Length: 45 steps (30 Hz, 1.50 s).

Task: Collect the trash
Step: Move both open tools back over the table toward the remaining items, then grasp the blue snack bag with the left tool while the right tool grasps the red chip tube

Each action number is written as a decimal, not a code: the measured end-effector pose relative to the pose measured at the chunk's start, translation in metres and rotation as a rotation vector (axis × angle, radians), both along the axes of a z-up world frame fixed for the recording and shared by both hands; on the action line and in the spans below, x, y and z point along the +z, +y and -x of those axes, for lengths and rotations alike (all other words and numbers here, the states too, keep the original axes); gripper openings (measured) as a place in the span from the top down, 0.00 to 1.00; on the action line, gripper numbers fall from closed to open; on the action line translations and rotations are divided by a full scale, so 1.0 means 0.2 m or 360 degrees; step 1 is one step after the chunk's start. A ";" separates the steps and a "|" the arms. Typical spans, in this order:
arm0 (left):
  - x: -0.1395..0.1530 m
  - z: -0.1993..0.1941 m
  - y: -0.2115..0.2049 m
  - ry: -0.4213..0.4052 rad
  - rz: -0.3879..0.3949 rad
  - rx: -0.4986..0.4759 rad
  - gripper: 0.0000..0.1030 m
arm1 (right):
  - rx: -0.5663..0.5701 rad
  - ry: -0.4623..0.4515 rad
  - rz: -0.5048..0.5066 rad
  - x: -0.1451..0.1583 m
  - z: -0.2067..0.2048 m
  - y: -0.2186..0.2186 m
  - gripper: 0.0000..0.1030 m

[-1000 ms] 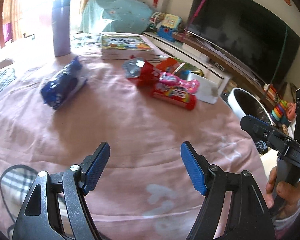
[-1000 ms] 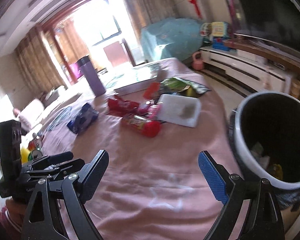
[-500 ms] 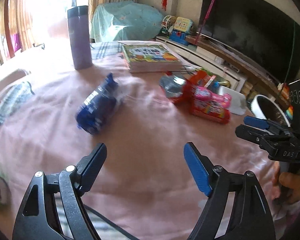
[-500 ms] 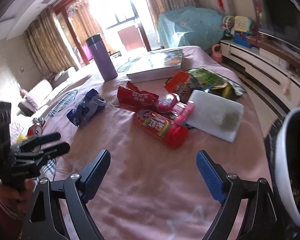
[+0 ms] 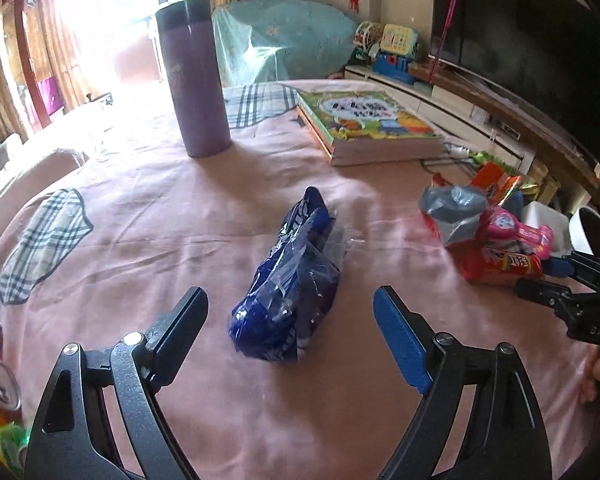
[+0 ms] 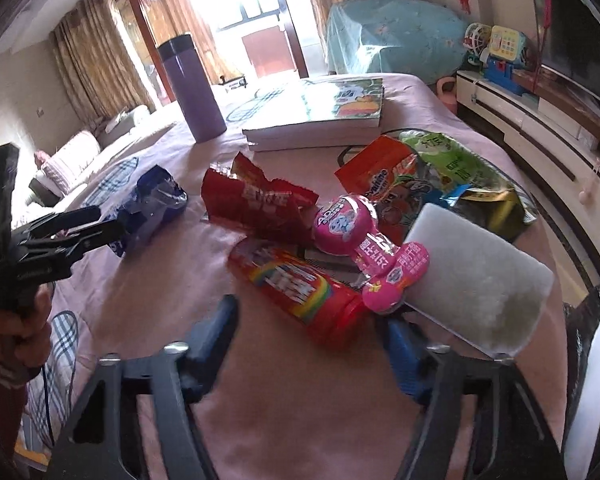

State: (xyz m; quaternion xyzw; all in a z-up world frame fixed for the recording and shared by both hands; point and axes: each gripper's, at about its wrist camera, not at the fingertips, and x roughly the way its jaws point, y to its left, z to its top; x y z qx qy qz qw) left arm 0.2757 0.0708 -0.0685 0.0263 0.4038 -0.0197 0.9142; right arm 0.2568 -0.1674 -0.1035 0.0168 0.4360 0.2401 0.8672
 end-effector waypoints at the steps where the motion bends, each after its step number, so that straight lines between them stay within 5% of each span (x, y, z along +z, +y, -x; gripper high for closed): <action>1: -0.02 -0.02 0.00 0.0016 -0.0011 0.0002 0.16 | 0.0010 0.0004 0.0017 0.00 0.00 0.01 0.59; 4: -0.07 -0.04 0.00 0.0068 0.0018 -0.0034 0.49 | 0.0046 -0.0003 0.0058 0.00 0.04 0.04 0.61; 8: -0.09 -0.01 -0.03 0.0086 0.0070 -0.0085 0.67 | 0.0100 0.0034 0.0045 0.02 0.12 0.06 0.62; 22: 0.00 0.29 -0.05 0.0092 0.0277 -0.0149 0.69 | 0.0315 -0.0122 0.0230 0.05 0.16 0.26 0.41; 24: 0.00 0.32 -0.06 0.0086 0.0275 -0.0145 0.69 | 0.0317 -0.0092 0.0240 0.02 0.12 0.27 0.43; 26: 0.00 0.34 -0.06 0.0088 0.0288 -0.0145 0.69 | 0.0289 -0.0045 0.0228 -0.01 0.10 0.26 0.63; 45: 0.05 0.49 -0.59 0.0097 0.0323 -0.0473 0.69 | -0.0122 -0.0017 -0.0065 0.11 0.48 -0.26 0.66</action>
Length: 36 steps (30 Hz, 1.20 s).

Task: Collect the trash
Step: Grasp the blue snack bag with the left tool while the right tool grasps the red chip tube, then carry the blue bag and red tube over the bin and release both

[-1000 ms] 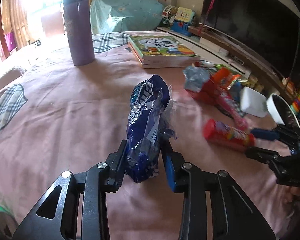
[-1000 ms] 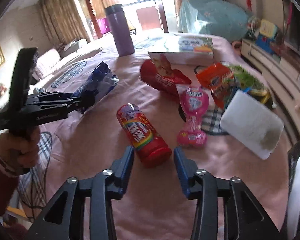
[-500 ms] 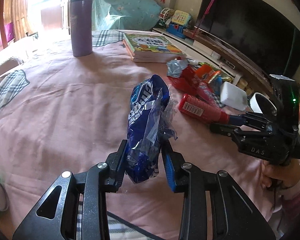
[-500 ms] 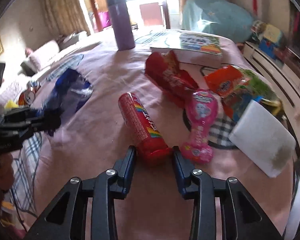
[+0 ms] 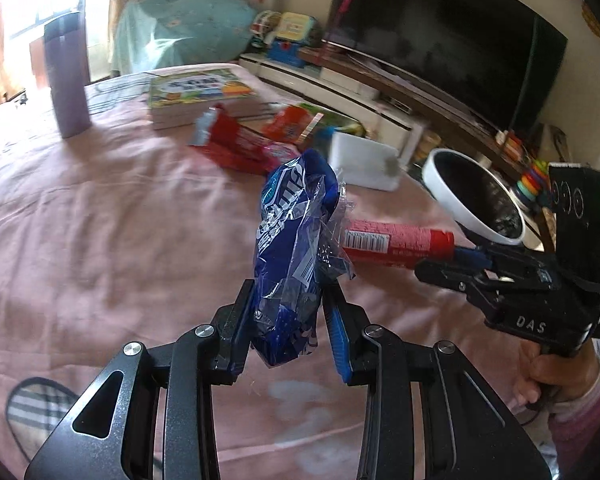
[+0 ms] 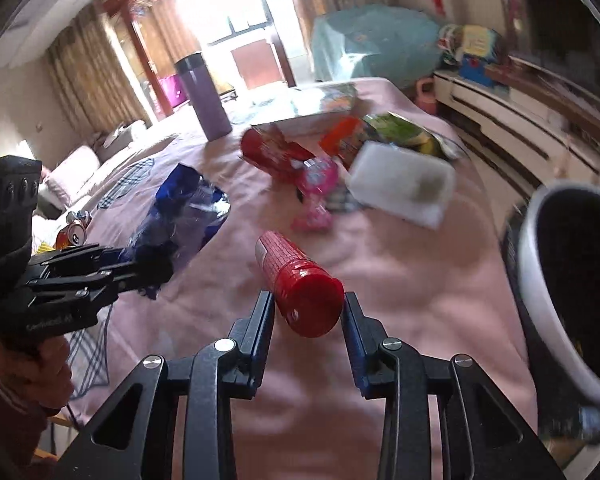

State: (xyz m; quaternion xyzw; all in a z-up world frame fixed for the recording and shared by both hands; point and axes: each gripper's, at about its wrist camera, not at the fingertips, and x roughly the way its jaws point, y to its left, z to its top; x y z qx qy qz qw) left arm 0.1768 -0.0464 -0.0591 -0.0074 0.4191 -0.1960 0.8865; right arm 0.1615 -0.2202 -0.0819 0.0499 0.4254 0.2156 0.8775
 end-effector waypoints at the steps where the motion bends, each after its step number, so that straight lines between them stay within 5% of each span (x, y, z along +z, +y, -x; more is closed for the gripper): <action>1: 0.00 0.00 -0.01 0.0001 -0.0002 -0.0008 0.69 | -0.0009 0.0009 -0.0005 -0.01 0.02 -0.02 0.66; 5: 0.00 0.00 -0.06 0.0008 -0.0010 -0.0032 0.69 | 0.0010 0.0078 -0.0005 -0.05 0.06 -0.06 0.64; 9: 0.00 0.02 -0.06 0.0011 -0.0024 -0.0028 0.69 | -0.0028 0.0040 0.0032 -0.05 0.05 -0.08 0.49; 13: 0.00 0.03 -0.03 0.0023 -0.0016 -0.0001 0.69 | 0.0001 0.0023 0.0063 -0.05 0.00 -0.04 0.49; 19: 0.01 0.04 -0.07 0.0015 -0.0023 -0.0014 0.69 | 0.0058 0.0034 0.0054 -0.07 -0.01 0.00 0.69; 36: 0.11 0.03 -0.67 -0.0057 -0.0047 -0.0371 0.69 | -0.0493 -0.0077 -0.0087 0.11 0.19 -0.65 0.70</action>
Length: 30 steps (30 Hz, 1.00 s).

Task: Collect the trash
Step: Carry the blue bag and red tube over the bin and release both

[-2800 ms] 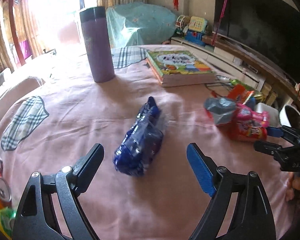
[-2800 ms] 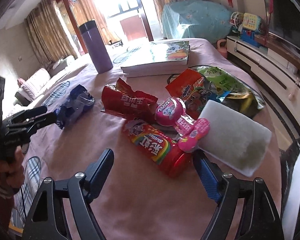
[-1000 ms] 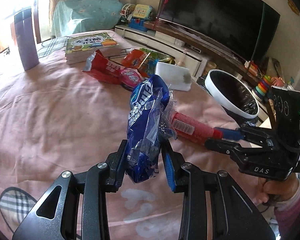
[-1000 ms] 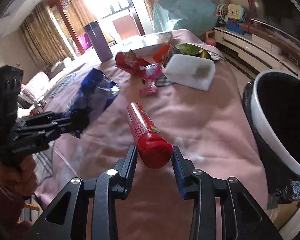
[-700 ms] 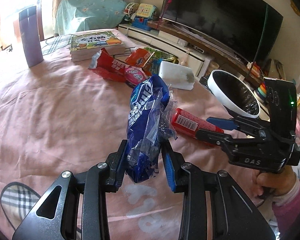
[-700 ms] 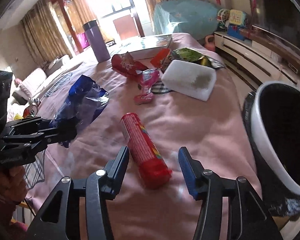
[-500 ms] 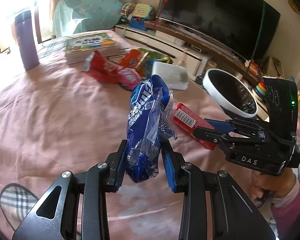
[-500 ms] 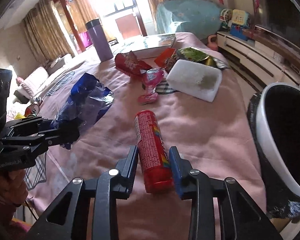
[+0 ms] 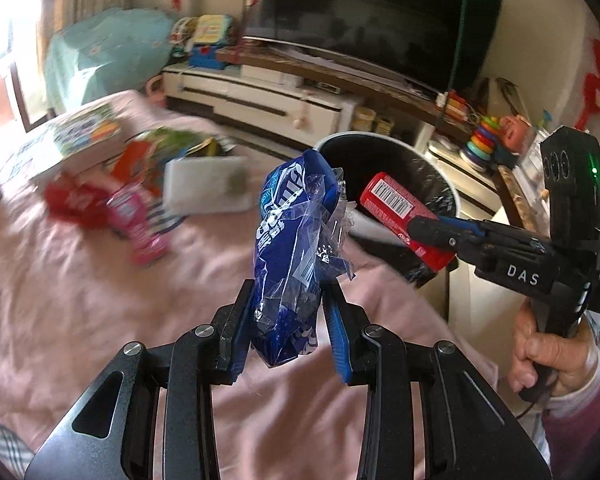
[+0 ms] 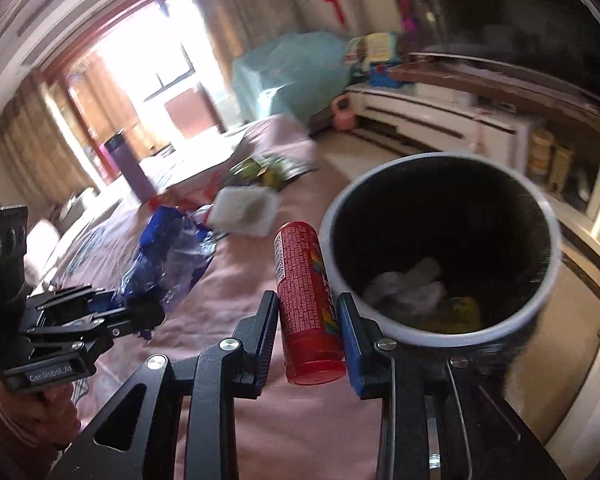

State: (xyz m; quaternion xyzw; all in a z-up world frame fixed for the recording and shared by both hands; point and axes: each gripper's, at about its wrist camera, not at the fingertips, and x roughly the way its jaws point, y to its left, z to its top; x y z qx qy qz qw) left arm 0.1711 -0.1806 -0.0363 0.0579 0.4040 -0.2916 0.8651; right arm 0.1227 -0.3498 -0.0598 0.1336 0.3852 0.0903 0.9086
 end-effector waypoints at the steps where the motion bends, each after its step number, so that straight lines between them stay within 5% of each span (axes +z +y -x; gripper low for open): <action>1: 0.01 0.00 -0.04 -0.0005 -0.0004 -0.0019 0.69 | -0.0032 -0.0006 -0.0003 0.01 0.00 -0.04 0.70; 16: 0.04 -0.16 -0.45 0.0007 -0.0099 -0.0188 0.69 | -0.0246 -0.0026 -0.0014 0.05 -0.08 -0.35 0.70; 30: 0.01 -0.27 -0.62 0.0034 -0.0157 -0.0217 0.68 | -0.0302 0.0008 -0.0006 0.02 -0.19 -0.49 0.70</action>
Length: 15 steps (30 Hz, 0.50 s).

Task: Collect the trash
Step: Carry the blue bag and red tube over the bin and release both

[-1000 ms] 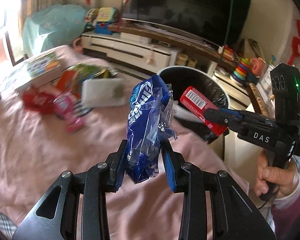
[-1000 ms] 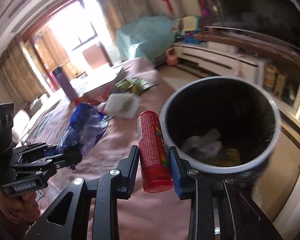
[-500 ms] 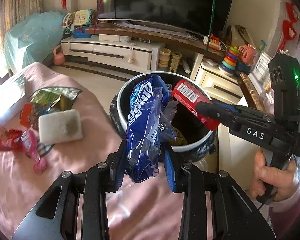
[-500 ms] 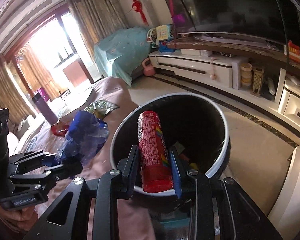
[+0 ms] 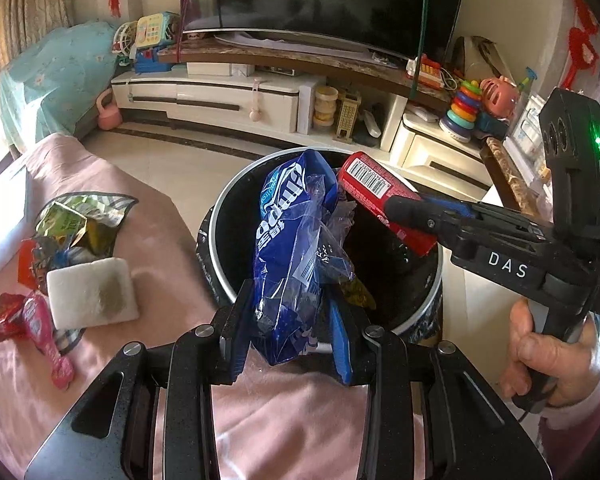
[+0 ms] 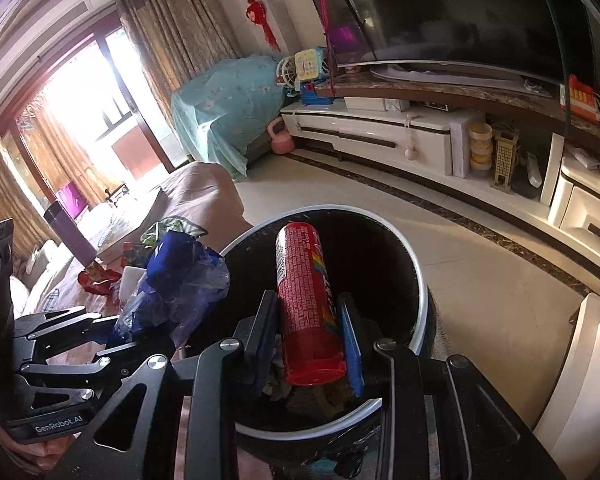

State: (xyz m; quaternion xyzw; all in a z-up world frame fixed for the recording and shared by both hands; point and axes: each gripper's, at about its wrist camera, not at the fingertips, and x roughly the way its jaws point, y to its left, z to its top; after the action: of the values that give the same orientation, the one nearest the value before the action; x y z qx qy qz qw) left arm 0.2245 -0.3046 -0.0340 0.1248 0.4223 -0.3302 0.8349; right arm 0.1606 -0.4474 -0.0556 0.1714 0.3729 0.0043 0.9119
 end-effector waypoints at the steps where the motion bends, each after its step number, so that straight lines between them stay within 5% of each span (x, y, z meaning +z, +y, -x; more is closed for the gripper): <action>1: 0.00 -0.01 -0.01 0.0001 -0.0002 -0.0002 0.68 | -0.0001 0.0007 0.0001 -0.01 -0.01 -0.01 0.70; 5: -0.01 -0.03 -0.04 0.0006 -0.0014 0.0005 0.66 | -0.0003 0.0026 0.0008 -0.03 -0.03 -0.03 0.70; 8: -0.01 -0.06 -0.05 0.0024 -0.0007 0.0029 0.53 | -0.0014 0.0042 -0.0025 -0.05 -0.05 -0.05 0.70; 11: -0.01 -0.06 -0.04 0.0016 0.0006 0.0064 0.33 | -0.0030 0.0046 -0.0124 -0.07 -0.07 -0.10 0.64; 15: 0.00 -0.03 0.03 -0.0003 0.0037 0.0112 0.28 | -0.0052 0.0013 -0.0141 -0.05 -0.05 -0.11 0.47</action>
State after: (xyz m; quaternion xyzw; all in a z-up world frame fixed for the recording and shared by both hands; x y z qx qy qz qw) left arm 0.2312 -0.2978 -0.0343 0.1006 0.4218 -0.3052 0.8478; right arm 0.1698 -0.4694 -0.0659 0.2176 0.3732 0.0053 0.9018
